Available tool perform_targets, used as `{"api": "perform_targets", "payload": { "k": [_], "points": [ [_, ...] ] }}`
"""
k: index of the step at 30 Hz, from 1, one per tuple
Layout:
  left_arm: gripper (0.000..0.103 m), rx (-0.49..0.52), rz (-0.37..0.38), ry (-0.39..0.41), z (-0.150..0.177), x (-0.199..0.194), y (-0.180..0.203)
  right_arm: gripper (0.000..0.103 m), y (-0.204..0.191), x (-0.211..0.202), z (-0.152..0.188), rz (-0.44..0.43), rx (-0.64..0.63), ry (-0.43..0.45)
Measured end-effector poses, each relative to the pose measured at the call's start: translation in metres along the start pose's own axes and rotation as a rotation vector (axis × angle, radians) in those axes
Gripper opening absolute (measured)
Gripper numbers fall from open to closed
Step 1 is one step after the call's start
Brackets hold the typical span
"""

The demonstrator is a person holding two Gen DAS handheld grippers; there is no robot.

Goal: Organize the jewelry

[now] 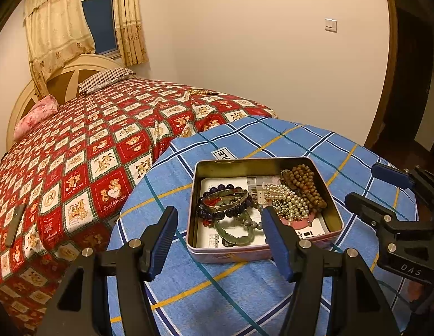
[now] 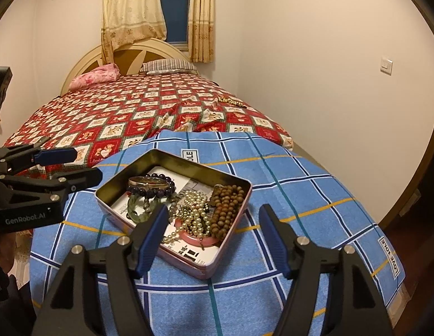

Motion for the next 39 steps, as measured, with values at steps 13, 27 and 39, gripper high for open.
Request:
{"api": "perform_targets", "payload": {
  "k": [13,27,39],
  "points": [
    [0.063,0.001,0.000,-0.004,0.0017,-0.0010,0.0013,0.073,-0.0030,-0.0018,-0.0013,0.000,-0.005,0.014],
    [0.063,0.005,-0.016,-0.007,0.0048,-0.0012,-0.0001,0.076,-0.0027,-0.0036,-0.0033,0.006,-0.005,0.026],
    [0.063,0.017,-0.055,-0.006,0.0055,-0.0003,0.0019,0.077,-0.0011,-0.0069,-0.0058,0.008,-0.008,0.044]
  ]
}}
Point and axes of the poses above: each gripper's, at about its wrist camera, not at the fingertips, and x roughly the way its jaws point, y to its right, z to its underside, the point moved 4 cm from there along x, roughly the way its jaws point, and after that the axes turned 2 degrees about y, right-handed, at the moved point
